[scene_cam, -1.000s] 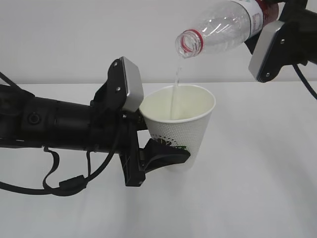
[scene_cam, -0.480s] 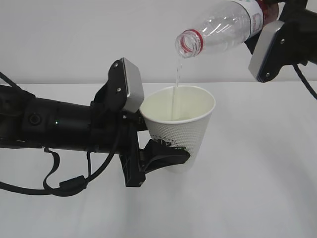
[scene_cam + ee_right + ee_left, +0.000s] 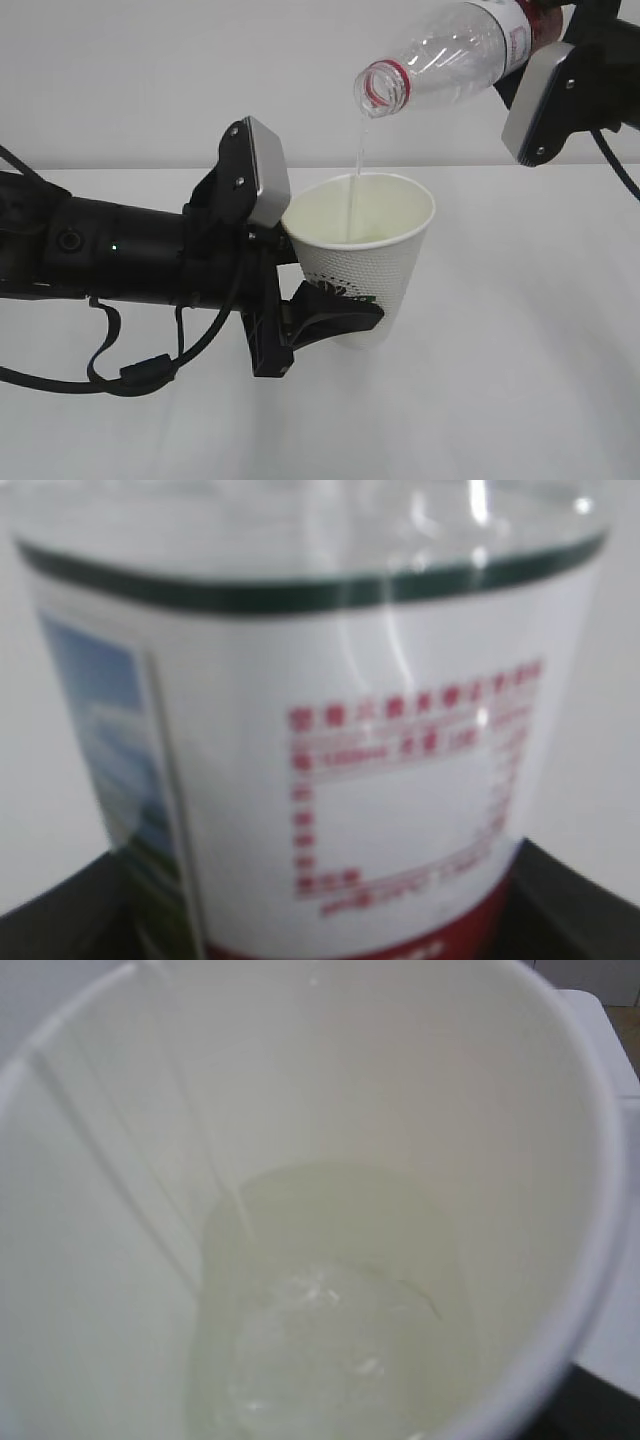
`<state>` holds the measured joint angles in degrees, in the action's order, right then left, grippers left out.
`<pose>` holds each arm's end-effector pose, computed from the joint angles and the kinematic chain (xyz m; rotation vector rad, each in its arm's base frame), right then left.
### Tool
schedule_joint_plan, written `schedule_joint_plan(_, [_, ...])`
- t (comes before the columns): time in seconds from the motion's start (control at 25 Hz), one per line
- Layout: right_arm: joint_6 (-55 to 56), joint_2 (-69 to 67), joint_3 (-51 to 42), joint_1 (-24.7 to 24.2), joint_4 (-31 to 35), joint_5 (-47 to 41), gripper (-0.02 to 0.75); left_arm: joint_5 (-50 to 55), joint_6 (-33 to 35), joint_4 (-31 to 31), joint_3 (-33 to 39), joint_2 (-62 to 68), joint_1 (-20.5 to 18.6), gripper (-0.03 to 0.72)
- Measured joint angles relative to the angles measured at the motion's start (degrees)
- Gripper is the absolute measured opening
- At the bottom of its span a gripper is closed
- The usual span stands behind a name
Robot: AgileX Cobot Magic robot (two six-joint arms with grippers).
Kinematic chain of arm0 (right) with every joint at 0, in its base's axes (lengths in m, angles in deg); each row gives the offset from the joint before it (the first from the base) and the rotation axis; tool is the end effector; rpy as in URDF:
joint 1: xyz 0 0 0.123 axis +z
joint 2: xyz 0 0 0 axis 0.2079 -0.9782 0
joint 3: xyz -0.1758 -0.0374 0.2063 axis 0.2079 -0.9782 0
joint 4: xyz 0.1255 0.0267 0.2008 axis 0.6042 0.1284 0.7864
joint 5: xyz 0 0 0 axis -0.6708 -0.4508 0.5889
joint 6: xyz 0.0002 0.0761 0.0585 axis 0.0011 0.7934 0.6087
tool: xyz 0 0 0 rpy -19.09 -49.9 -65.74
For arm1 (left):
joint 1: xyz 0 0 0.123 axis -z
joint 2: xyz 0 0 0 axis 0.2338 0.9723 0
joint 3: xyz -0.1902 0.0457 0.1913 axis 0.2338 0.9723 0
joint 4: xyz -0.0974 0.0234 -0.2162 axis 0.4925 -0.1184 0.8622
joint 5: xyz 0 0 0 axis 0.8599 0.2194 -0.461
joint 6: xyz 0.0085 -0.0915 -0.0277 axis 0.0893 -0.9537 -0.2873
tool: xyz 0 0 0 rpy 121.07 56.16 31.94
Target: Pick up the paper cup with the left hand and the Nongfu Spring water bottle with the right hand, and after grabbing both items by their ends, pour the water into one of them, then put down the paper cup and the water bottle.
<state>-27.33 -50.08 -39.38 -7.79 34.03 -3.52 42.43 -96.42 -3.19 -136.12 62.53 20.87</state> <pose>0.3242 0.0702 0.2761 -1.3377 0.7307 -0.7929 0.2336 -0.2328 0.1919 1.3472 1.5358 -0.8064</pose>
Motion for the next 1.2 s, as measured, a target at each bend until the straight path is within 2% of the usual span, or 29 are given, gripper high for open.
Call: schedule_joint_plan(1.2, [-0.3, 0.0, 0.0, 0.0, 0.0, 0.0, 0.521, 0.0, 0.0, 0.0, 0.0, 0.0, 0.0, 0.482])
